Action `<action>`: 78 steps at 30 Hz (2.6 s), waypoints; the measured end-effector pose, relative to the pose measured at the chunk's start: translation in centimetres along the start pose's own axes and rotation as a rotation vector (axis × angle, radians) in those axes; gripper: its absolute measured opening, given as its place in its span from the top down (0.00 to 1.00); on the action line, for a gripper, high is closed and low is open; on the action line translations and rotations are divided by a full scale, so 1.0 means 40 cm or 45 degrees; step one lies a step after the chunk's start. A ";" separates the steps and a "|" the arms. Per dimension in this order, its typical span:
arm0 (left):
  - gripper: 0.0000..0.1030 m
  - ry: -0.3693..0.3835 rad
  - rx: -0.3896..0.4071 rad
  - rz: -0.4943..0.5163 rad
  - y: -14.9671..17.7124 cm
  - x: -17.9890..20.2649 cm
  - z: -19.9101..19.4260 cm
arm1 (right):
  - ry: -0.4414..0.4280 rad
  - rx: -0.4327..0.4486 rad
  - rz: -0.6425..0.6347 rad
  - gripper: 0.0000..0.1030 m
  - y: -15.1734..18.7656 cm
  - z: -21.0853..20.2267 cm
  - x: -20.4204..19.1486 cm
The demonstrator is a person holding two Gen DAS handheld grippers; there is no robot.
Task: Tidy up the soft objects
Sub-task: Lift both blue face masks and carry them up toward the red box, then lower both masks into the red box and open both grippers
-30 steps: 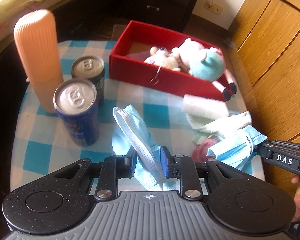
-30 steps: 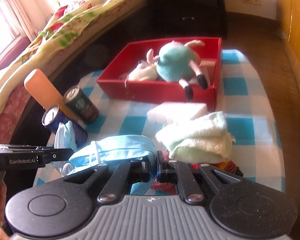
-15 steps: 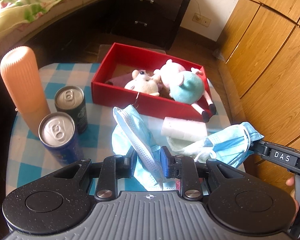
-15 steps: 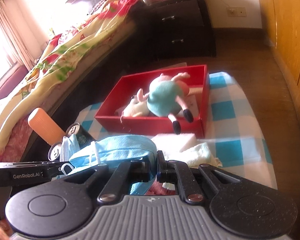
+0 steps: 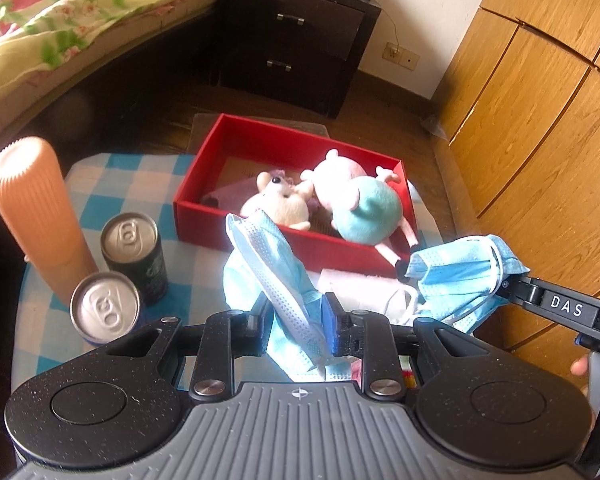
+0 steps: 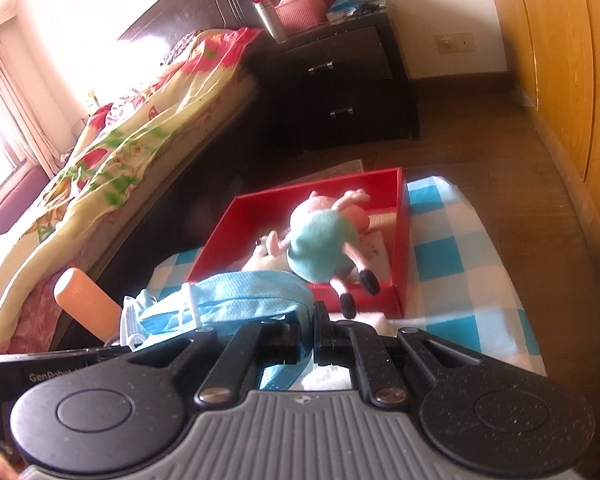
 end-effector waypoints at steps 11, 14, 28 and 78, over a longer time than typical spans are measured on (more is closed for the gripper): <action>0.74 0.004 0.033 -0.042 -0.056 -0.009 0.013 | 0.033 0.053 0.045 1.00 -0.049 0.012 0.025; 0.74 -0.001 0.032 -0.050 -0.058 -0.016 0.016 | 0.048 0.063 0.066 1.00 -0.057 0.007 0.043; 0.74 -0.010 0.060 -0.047 -0.083 -0.015 0.013 | 0.056 0.072 0.110 1.00 -0.076 0.016 0.063; 0.39 -0.085 0.172 -0.077 -0.278 -0.016 0.267 | 0.077 0.089 0.143 0.93 -0.215 0.373 0.072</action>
Point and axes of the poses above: each gripper's, at about its wrist camera, not at the fingertips, and z roughly the way its jaws point, x to its right, y to its underside, the point moved 9 cm from there along z, roughly the way its jaws point, and after that the axes turned 5 degrees about -z, right-handed, at the moved point
